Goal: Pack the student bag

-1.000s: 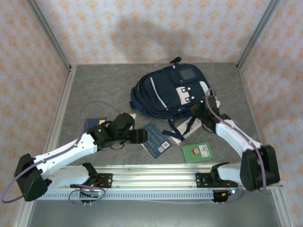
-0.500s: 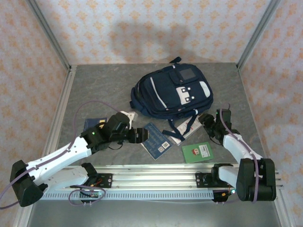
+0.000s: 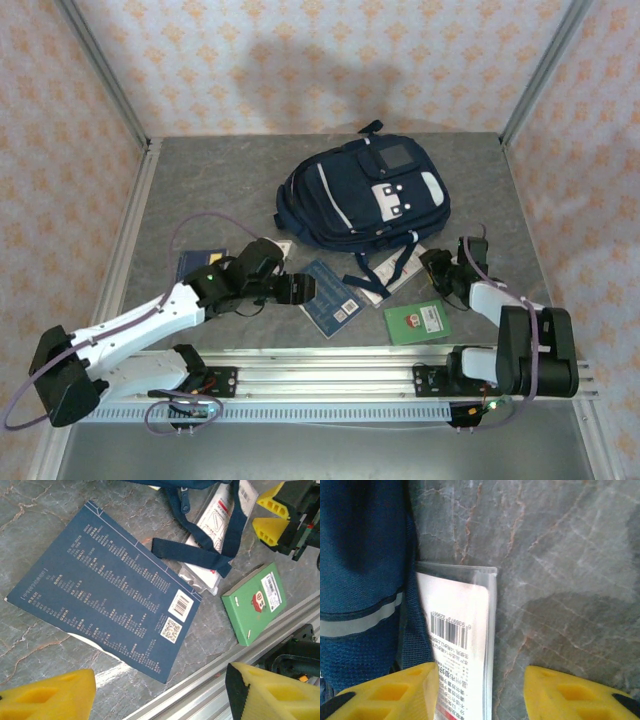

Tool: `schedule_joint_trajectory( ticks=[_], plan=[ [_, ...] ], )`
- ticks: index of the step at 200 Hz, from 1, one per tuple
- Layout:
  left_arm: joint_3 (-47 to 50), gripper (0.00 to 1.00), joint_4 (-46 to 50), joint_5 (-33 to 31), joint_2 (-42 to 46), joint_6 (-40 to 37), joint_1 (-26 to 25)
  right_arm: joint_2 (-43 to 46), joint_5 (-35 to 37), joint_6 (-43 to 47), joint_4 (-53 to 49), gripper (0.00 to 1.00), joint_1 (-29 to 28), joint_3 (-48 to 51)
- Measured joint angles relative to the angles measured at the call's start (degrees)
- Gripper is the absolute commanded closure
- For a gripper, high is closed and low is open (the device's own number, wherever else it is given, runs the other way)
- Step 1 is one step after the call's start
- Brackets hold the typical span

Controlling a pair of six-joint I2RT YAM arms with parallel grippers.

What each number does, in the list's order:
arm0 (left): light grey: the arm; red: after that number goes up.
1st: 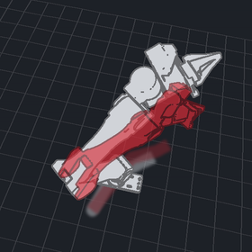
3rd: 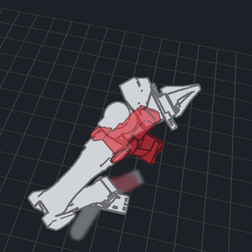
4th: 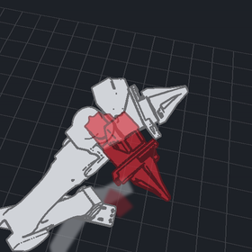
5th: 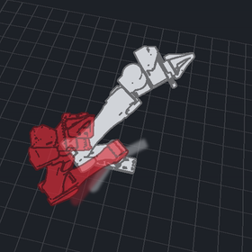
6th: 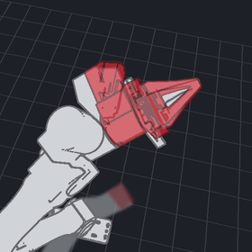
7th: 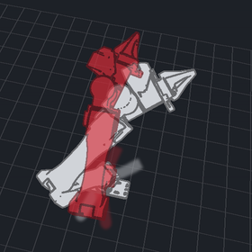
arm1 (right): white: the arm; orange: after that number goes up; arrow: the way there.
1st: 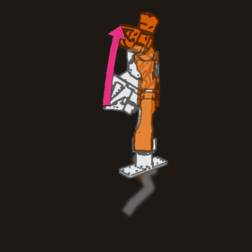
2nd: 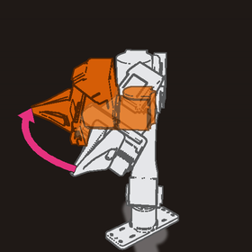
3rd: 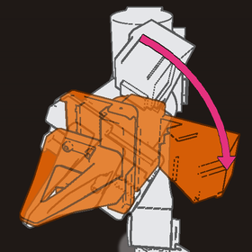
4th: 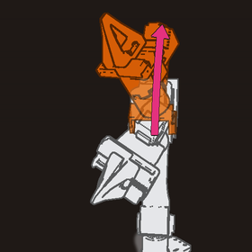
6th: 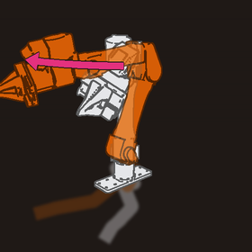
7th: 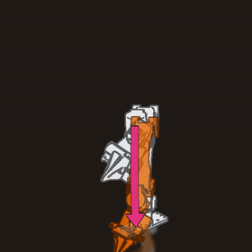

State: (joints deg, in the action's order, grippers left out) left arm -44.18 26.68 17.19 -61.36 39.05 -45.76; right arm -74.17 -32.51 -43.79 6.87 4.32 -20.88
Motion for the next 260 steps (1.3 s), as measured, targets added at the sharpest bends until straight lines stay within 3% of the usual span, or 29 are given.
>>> schedule_joint_trajectory(
  ticks=[58, 158, 260],
  plan=[
    [0.00, 0.30, -0.59, 0.00, -1.51, -0.20, 0.00, -2.45, -1.92, -0.46, -1.03, 0.70, 1.51, -1.14],
    [0.00, 0.30, -3.96, 0.66, -8.35, -1.64, 0.00, -5.73, -1.77, 5.11, -11.17, 0.70, 1.07, -8.37],
    [0.00, 0.30, -5.22, 1.97, -10.16, -1.90, 0.00, -8.04, -3.54, 1.84, -10.69, 0.70, 0.81, -10.47]
  ],
)
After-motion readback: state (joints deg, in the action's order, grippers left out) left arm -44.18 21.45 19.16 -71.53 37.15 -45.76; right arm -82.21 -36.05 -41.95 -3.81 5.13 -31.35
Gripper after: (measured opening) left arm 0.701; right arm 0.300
